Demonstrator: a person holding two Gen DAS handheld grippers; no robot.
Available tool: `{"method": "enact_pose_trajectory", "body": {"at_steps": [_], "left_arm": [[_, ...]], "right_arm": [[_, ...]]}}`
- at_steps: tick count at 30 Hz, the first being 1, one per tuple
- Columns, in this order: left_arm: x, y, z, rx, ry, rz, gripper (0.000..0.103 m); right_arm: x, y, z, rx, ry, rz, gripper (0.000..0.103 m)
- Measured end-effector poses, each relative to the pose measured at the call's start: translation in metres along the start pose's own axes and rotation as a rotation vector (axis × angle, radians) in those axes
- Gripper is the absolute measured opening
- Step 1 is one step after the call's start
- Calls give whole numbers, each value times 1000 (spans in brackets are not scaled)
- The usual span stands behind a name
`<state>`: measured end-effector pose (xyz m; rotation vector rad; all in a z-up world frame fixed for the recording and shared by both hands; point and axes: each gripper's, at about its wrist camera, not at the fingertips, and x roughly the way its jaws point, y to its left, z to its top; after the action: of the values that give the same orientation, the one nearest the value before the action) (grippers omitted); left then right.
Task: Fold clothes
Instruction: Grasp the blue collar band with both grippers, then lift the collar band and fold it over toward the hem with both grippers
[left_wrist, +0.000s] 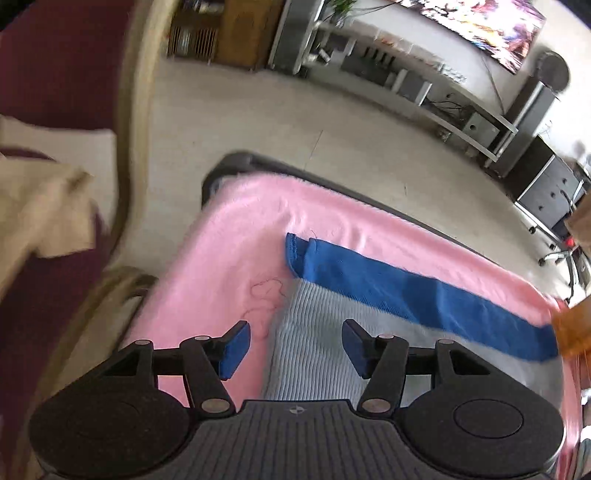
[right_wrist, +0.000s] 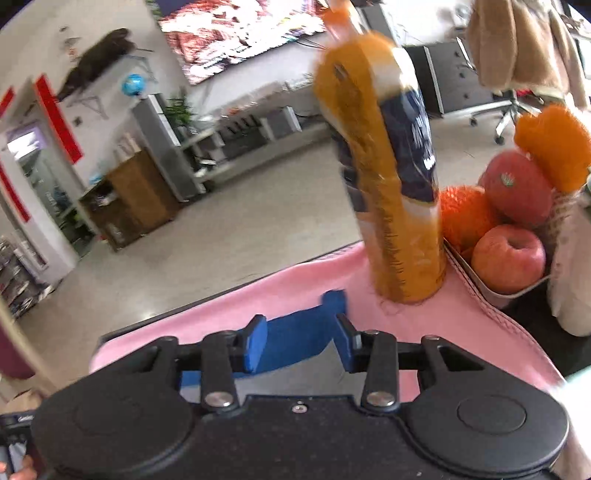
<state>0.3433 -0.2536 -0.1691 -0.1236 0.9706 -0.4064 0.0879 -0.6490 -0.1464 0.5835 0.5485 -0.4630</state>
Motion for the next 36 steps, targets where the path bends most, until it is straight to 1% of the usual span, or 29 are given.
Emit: {"method": "enact_pose_trajectory", "body": {"at_steps": [2, 4, 6, 8, 11, 12, 13, 14, 15, 16, 18, 21, 24, 28, 32, 34, 36], "left_arm": [[22, 0, 7, 1, 28, -8, 60], [39, -3, 11, 14, 54, -22, 56], [47, -8, 14, 45, 43, -38, 56], [52, -15, 17, 86, 28, -53, 55], [61, -25, 23, 127, 6, -34, 54], [64, -28, 25, 133, -2, -26, 48], [65, -31, 26, 138, -13, -18, 40], [66, -34, 27, 146, -24, -3, 17], [64, -37, 26, 157, -37, 26, 1], [61, -40, 25, 170, -60, 56, 1], [46, -45, 21, 204, -122, 92, 1], [16, -48, 18, 212, -190, 101, 1], [-26, -52, 14, 216, -248, 80, 1], [-93, -56, -1, 223, -325, 42, 1], [-159, -47, -30, 188, -385, -11, 1], [-191, -38, -51, 162, -405, -40, 1], [-217, -24, -74, 126, -411, -68, 1]], "right_arm": [[31, -8, 3, 7, 32, -16, 45], [57, -12, 3, 7, 60, -37, 46], [80, -14, 2, 4, 82, -55, 45], [95, -12, -1, -8, 91, -50, 45], [113, -4, -6, -56, 105, -74, 44], [115, -2, -7, -61, 102, -74, 42], [118, 0, -8, -67, 98, -75, 31], [119, 2, -9, -74, 94, -76, 14], [119, 4, -9, -85, 85, -83, 9], [117, 7, -9, -98, 71, -93, 7], [103, 14, -8, -115, 32, -90, 6], [70, 21, -4, -103, -16, -67, 6], [29, 22, 5, -60, -40, -29, 6], [-38, 21, 15, -15, -62, 29, 5], [-110, 15, 13, 6, -80, 86, 5], [-150, 12, 3, 7, -89, 116, 5], [-178, 10, -7, 4, -93, 137, 5]]}}
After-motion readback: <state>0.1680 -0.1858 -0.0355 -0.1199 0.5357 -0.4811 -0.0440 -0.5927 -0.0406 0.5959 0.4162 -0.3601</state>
